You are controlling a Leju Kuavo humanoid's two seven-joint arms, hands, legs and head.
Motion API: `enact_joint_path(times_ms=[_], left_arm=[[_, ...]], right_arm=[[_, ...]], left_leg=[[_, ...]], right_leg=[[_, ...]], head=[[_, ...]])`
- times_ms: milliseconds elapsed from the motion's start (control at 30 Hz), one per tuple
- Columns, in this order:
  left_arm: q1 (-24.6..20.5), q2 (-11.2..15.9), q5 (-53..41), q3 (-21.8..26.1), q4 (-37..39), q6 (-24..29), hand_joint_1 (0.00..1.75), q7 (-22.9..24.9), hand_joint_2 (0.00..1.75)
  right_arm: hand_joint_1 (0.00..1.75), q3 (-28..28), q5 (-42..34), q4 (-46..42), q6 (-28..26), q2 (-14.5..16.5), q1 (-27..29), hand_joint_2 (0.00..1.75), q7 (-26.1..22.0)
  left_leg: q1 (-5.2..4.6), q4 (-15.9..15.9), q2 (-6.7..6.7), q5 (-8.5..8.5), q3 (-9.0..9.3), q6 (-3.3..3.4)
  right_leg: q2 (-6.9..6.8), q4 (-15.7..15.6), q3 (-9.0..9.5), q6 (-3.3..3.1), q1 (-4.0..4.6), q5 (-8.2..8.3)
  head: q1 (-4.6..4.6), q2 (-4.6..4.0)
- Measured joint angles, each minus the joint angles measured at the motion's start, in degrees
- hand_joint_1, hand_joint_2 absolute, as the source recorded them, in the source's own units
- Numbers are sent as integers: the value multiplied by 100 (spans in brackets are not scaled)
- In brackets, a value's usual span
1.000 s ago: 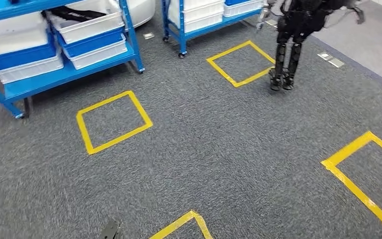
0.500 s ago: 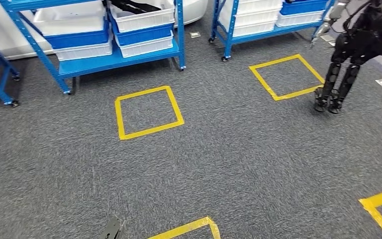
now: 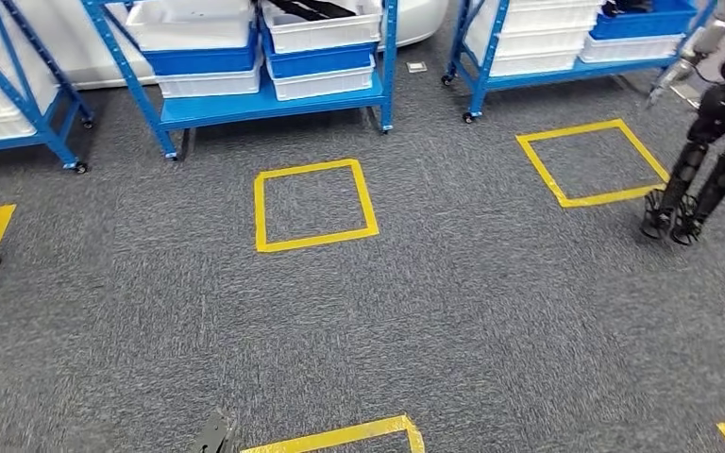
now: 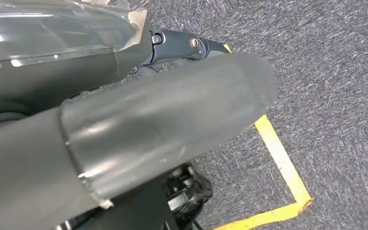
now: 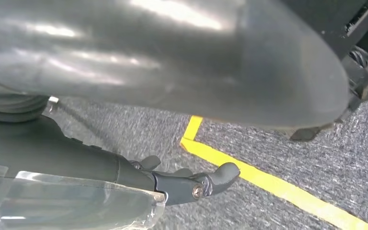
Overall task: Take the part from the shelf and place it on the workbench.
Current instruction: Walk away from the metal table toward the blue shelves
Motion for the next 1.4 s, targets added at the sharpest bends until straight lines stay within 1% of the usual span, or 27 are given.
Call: enact_joint_path(times_ms=[67,100,167,233,300,333,400,433,500,567,600,633,667,733,800,833,900,967,1033,1100,1133,1200,1233,1300,1333,1367,1400], left_arm=[[-11,-9,-33,0,-1,-8,0,15,0],[-9,-13,-55,0,-1,-15,0,22,0],[-34,-23,-91,1,-1,-39,0,34,0],[-72,-39,-121,2,-1,-65,0,38,0],[-80,-54,-142,2,-1,-78,0,44,0],[-78,-60,-148,1,-1,-79,0,48,0],[-77,-70,-154,1,-1,-79,0,52,0],[-78,-74,-156,1,-1,-79,0,52,0],[-81,-77,-159,1,-2,-79,0,55,0],[-75,-76,-163,0,-2,-79,0,58,0],[-69,-73,-167,0,-2,-79,0,61,0],[-65,-72,-171,0,-1,-78,0,64,0],[-68,-72,-175,-1,-1,-78,0,67,0],[-87,-79,-183,-2,-1,-77,0,70,0],[-93,-86,-185,-2,-1,-77,0,73,0],[-90,-90,-187,-2,-1,-77,0,77,0],[-88,-91,-197,-2,-2,-77,0,84,0],[-105,-87,-215,-2,-7,-75,0,85,0],[-132,-87,-242,-2,-11,-67,0,80,0],[-143,-90,-267,-2,-12,-57,0,73,0],[-141,-92,-274,-1,-12,-54,0,69,0],[-152,-103,-275,1,-13,-55,0,64,0],[-160,-114,-273,2,-13,-60,0,62,0],[-169,-131,-268,2,-14,-66,0,56,0],[-166,-134,-267,2,-13,-63,0,43,0],[-162,-136,-266,2,-13,-52,0,18,0],[-160,-138,-266,3,-13,-36,0,-16,0]], right_arm=[[0,-5,-21,-1,-3,1,-2,0,7],[0,-9,-35,-2,-9,3,-2,0,5],[0,-33,-69,-3,-31,5,17,0,-4],[0,-75,-93,0,-57,5,58,0,-18],[0,-113,-98,3,-84,4,106,0,-28],[0,-127,-98,3,-93,2,125,0,-31],[0,-144,-98,4,-102,-1,144,0,-37],[0,-148,-98,6,-103,0,144,0,-40],[0,-152,-98,9,-105,4,140,0,-50],[0,-155,-99,11,-106,10,135,0,-52],[0,-155,-100,11,-107,14,132,0,-51],[0,-155,-100,11,-108,19,132,0,-53],[0,-155,-100,11,-109,25,136,0,-57],[0,-156,-100,11,-109,31,153,0,-63],[0,-158,-100,13,-110,26,177,0,-64],[0,-161,-100,13,-111,24,182,0,-64],[0,-167,-94,11,-114,27,175,0,-64],[0,-173,-71,11,-112,40,165,0,-69],[0,-175,-29,11,-104,46,166,0,-72],[0,-175,1,10,-105,55,163,0,-67],[0,-175,9,9,-110,60,158,0,-65],[0,-180,15,5,-118,59,159,0,-71],[0,-183,19,5,-120,55,164,0,-75],[0,-189,30,7,-106,46,186,0,-80],[0,-190,45,8,-92,43,202,0,-80],[0,-191,64,9,-73,40,220,0,-83],[0,-191,86,9,-58,37,236,0,-85]], left_leg=[[-18,-55,-122,7,-1,42],[-7,-89,-187,29,15,69],[33,-160,-326,86,48,138],[49,-175,-477,112,39,174],[49,-169,-658,116,32,176],[53,-163,-751,117,32,172],[67,-136,-923,110,31,143],[64,-116,-993,102,24,113],[50,-81,-1099,87,-2,42],[53,-85,-1183,101,-31,-22],[61,-71,-1154,96,-48,-47],[64,6,-1042,41,-89,-71],[65,196,-880,-81,-178,-93],[68,897,-544,-461,-508,-138],[83,1536,-445,-694,-821,-162],[85,1590,-428,-662,-847,-158],[75,1037,-342,-339,-543,-104],[22,266,-68,-82,-122,-3],[-37,-33,83,-37,28,70],[-57,-66,-29,-9,26,105],[-40,-117,-85,23,54,124],[16,-232,-193,99,115,173],[40,-264,-244,126,129,187],[47,-272,-364,124,117,195],[48,-272,-424,104,119,192],[50,-271,-480,78,131,186],[55,-270,-527,50,155,173]], right_leg=[[-112,-18,29,56,30,-22],[-73,1,28,85,27,-45],[238,320,-97,111,16,-223],[541,1025,-439,95,-24,-525],[591,1536,-721,134,-48,-662],[601,1496,-727,183,-59,-593],[700,807,-447,307,-106,-244],[791,446,-297,337,-116,-92],[922,70,-141,286,-118,49],[863,60,-125,172,-100,72],[810,55,-116,133,-108,87],[756,49,-112,81,-116,100],[693,41,-111,30,-123,108],[552,38,-115,-48,-99,102],[389,38,-120,-72,-69,89],[312,39,-120,-80,-58,83],[175,38,-106,-87,-34,69],[60,36,-81,-76,4,50],[-45,28,-65,-37,19,35],[-153,-1,-32,18,23,31],[-107,9,-25,48,22,11],[217,280,-131,64,16,-151],[421,600,-286,54,-3,-300],[576,1359,-677,45,-20,-575],[584,1580,-811,73,-29,-608],[585,1582,-842,120,-39,-540],[585,1345,-755,180,-53,-383]], head=[[6,0],[6,0],[25,0],[48,0],[52,0],[52,0],[55,0],[62,0],[70,0],[68,0],[68,0],[54,0],[37,0],[1,0],[-3,0],[-4,0],[-4,0],[7,0],[21,0],[22,0],[27,0],[36,0],[49,0],[66,0],[68,0],[68,0],[68,0]])
